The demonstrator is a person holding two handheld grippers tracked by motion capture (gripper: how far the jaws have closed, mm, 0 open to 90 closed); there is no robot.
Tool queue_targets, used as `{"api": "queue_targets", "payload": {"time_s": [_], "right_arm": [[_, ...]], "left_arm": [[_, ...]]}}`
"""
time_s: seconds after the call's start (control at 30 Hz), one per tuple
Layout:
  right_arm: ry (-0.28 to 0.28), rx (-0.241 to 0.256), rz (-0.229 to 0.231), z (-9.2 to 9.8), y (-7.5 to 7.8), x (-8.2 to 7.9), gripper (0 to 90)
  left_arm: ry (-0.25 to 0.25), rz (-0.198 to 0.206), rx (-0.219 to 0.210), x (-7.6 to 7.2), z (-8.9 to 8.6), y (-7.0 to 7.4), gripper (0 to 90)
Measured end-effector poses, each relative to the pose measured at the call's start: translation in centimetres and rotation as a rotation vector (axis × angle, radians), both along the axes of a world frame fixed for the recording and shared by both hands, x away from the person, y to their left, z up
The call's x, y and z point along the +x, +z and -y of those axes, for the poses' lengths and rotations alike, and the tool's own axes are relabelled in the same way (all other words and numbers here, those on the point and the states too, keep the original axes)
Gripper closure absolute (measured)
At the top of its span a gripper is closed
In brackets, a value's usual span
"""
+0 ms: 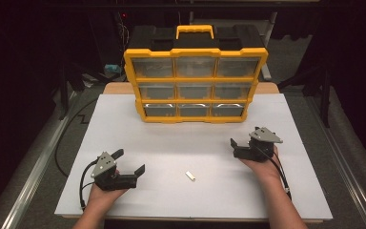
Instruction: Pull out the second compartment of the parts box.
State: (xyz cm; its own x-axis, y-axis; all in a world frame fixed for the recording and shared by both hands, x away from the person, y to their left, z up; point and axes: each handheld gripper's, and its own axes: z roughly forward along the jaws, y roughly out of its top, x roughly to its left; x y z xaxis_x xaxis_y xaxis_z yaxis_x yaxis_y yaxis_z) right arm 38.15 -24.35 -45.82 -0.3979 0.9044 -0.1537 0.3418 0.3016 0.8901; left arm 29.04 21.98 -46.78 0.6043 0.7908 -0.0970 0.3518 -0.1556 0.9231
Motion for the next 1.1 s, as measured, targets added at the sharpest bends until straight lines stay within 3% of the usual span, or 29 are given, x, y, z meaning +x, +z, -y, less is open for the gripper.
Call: {"api": "queue_targets", "payload": {"time_s": [0.37, 0.57, 1.1], "right_arm": [[0.011, -0.037, -0.041, 2.0, -0.2, -1.9, 0.0], [0.025, -0.102, -0.047, 2.2, -0.6, -2.3, 0.0], [0.061, -0.284, -0.037, 1.2, -0.9, -2.7, 1.0]], "left_arm": [[-0.004, 0.006, 0.006, 0.0, 0.2, 0.0, 0.1], [-0.012, 0.006, 0.027, 0.0, 0.4, 0.0, 0.1], [-0.027, 0.017, 0.024, -0.2, 0.5, 0.0, 0.0]]}}
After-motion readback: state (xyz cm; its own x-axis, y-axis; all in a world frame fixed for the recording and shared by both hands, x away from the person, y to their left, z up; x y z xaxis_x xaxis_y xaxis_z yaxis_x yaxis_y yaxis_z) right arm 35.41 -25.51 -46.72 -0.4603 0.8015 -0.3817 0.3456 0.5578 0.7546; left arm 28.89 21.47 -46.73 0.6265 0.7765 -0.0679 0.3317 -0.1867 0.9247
